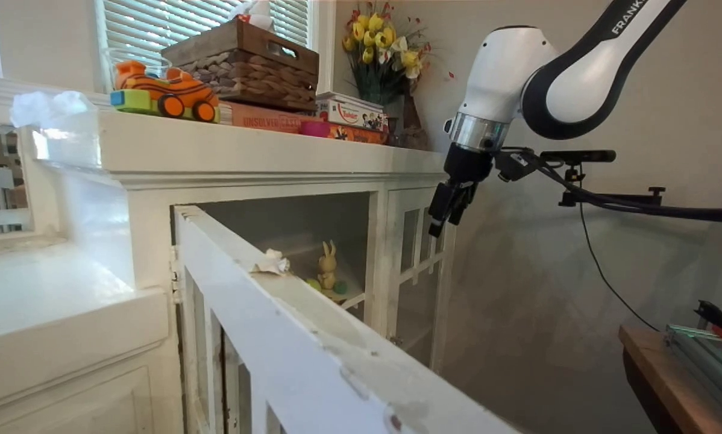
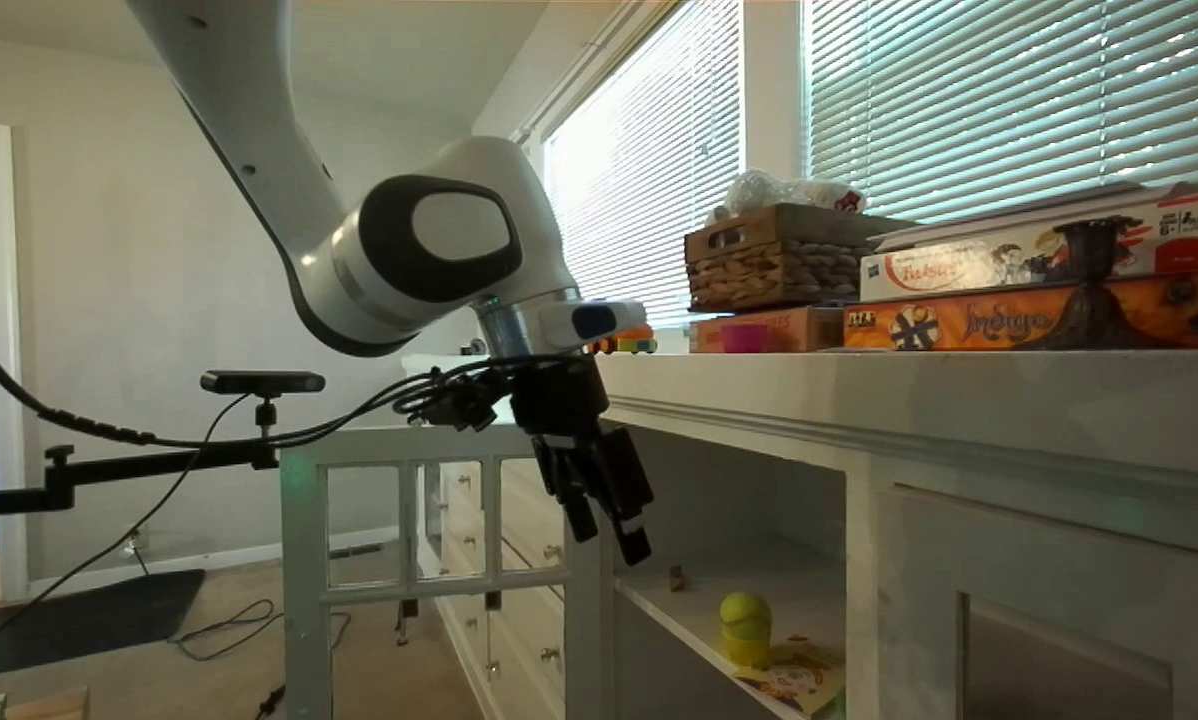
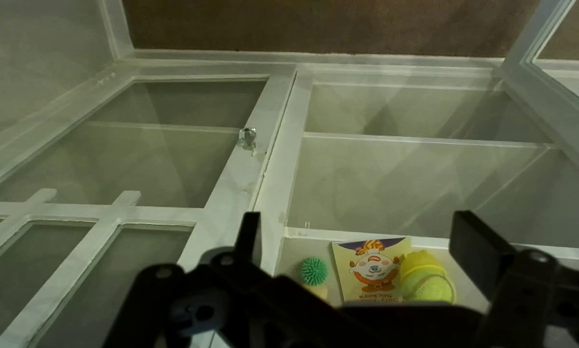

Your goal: Put the tennis ball on the countertop.

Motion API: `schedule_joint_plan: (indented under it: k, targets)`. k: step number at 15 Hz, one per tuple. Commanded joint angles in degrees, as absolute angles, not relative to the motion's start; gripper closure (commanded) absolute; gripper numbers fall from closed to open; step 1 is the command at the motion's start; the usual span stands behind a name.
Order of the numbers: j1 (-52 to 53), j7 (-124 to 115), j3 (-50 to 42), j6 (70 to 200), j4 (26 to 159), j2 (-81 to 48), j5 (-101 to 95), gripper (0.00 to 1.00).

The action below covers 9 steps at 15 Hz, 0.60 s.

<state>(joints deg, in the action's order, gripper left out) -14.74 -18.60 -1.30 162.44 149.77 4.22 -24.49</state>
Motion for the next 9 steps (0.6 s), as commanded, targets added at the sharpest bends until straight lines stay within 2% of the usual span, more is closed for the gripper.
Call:
schedule_joint_plan:
  k: [1, 4, 5, 9]
  targets:
    - [-13.3, -18.3, -2.8, 162.2, 149.7, 4.4, -24.4, 0.0]
    - [-13.3, -18.3, -3.9, 166.5, 150.3, 2.7, -23.9, 0.0]
    - [-15.5, -21.2, -3.1, 171.1, 150.2, 1.7, -28.9, 0.0]
    - [-14.5, -18.6, -3.6, 189.5, 150.7, -4.4, -22.2, 0.0]
